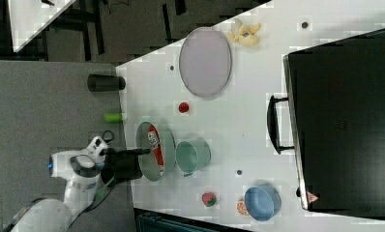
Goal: Pick ketchup from strainer and place it on the table
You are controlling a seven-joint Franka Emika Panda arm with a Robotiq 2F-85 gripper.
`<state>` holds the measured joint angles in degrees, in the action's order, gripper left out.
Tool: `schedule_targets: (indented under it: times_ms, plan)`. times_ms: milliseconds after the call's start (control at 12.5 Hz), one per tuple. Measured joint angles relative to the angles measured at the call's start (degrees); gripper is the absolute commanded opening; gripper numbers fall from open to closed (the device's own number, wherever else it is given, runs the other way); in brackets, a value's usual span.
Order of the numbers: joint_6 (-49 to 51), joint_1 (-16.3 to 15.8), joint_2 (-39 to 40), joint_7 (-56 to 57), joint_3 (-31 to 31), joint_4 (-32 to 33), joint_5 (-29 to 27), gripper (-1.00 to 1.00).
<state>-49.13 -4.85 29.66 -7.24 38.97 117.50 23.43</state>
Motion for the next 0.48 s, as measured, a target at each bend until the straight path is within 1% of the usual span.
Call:
schedule_targets:
  times_ms: [400,480]
  plan:
    - [-5.04,0.30,10.41,-5.12,-2.07,0.56,5.94,1.00]
    - [-4.90,0.32,11.78,-6.04,-2.27,0.11,6.92,0.91]
